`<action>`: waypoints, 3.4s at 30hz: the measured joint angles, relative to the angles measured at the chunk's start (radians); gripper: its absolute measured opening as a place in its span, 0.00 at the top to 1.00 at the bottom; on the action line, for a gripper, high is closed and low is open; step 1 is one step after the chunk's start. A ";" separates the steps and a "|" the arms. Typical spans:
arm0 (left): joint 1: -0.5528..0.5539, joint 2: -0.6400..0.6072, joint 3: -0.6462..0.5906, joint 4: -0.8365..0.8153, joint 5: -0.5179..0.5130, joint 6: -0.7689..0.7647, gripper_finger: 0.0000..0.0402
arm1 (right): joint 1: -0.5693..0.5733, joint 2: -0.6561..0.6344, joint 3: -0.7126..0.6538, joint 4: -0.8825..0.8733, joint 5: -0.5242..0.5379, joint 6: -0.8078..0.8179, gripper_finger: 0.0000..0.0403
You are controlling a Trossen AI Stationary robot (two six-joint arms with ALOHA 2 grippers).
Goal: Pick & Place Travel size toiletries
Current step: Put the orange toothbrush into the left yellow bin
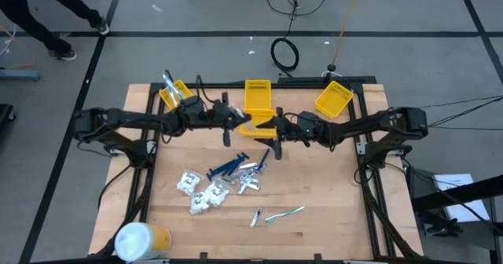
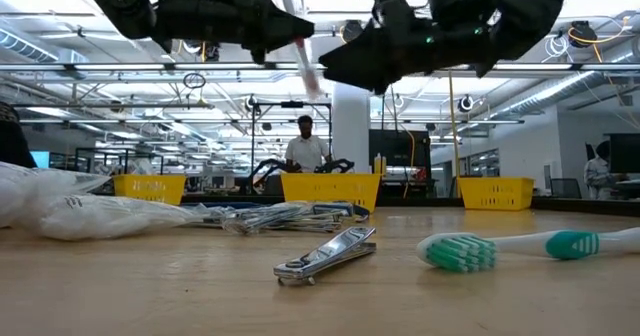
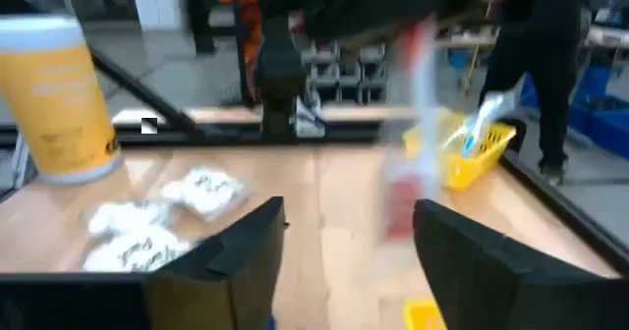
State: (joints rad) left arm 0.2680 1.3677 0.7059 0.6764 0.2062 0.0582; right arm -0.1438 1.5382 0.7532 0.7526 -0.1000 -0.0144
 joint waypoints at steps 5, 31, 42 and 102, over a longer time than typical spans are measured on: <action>0.026 -0.090 0.001 -0.180 -0.113 0.000 0.98 | -0.001 -0.106 -0.001 -0.176 0.049 -0.002 0.37; 0.487 -0.522 -0.261 -0.502 -0.394 -0.329 0.98 | -0.001 -0.255 -0.117 -0.229 0.257 -0.009 0.41; 0.543 -0.585 -0.261 -0.839 -0.698 -0.463 0.98 | -0.001 -0.255 -0.117 -0.227 0.259 -0.009 0.41; 0.497 -0.631 -0.210 -0.762 -0.597 -0.510 0.35 | -0.001 -0.254 -0.117 -0.209 0.257 -0.006 0.41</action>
State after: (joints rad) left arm 0.7649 0.7365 0.4957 -0.0859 -0.3911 -0.4517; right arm -0.1444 1.2842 0.6365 0.5434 0.1569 -0.0199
